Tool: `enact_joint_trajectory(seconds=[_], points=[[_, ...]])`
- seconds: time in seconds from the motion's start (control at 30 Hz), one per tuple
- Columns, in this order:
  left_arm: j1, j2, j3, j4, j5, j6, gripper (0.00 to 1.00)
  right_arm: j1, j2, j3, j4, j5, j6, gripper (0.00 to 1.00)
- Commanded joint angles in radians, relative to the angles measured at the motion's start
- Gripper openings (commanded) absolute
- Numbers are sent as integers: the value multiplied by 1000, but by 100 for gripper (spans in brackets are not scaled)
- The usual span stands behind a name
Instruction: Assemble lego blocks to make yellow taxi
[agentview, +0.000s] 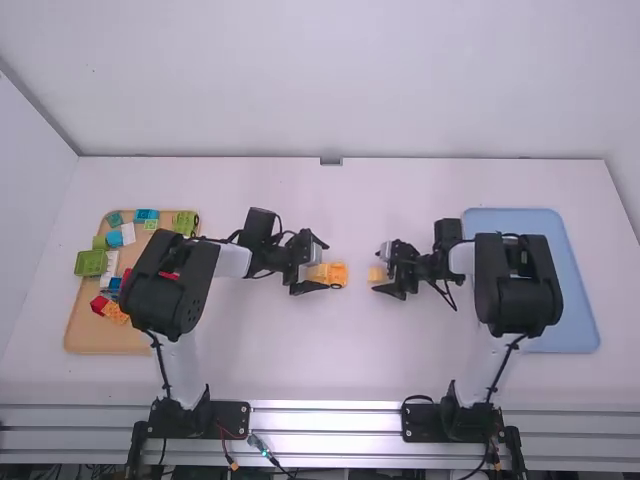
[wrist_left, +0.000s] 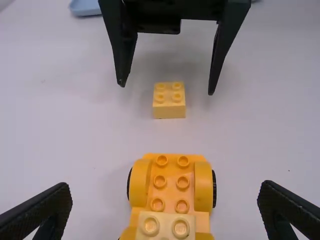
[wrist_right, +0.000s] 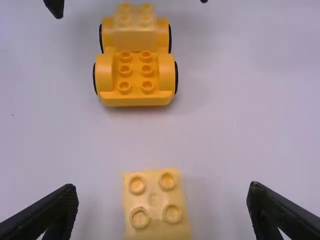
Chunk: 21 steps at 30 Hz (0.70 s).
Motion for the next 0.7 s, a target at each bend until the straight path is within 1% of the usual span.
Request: enact_joint_trajectory(seconds=[0.0, 0.13, 0.2, 0.23, 0.27, 0.3, 0.37, 0.4, 0.43, 0.47, 0.53, 0.67], points=[[0, 11, 10, -2, 22, -23, 99, -14, 48, 26, -11, -59, -23, 89], [-2, 11, 9, -4, 22, -23, 99, -19, 105, 77, -64, -75, -31, 87], [-1, 11, 9, -4, 21, -23, 99, -19, 117, 108, -133, -88, -85, 85], [-3, 11, 10, -4, 18, -23, 99, -19, 117, 130, -207, -86, -160, 80], [0, 11, 10, -4, 18, -23, 99, -19, 117, 133, -223, -82, -177, 77], [0, 11, 10, -2, 20, -23, 99, -19, 117, 138, -237, -72, -198, 71], [-1, 11, 10, -1, 21, -23, 99, -7, 117, 137, -240, -35, -192, 64], [0, 11, 10, -1, 21, -23, 99, -6, 117, 137, -240, -34, -190, 64], [1, 11, 10, -2, 21, -23, 99, -2, 117, 136, -240, -27, -189, 60], [-3, 11, 10, -3, 21, -24, 99, -1, 117, 136, -240, -20, -189, 59], [-2, 11, 10, -2, 18, -27, 99, -3, 117, 136, -240, -12, -189, 53], [-1, 11, 10, -2, 18, -26, 99, -1, 117, 135, -234, 2, -168, 52]])
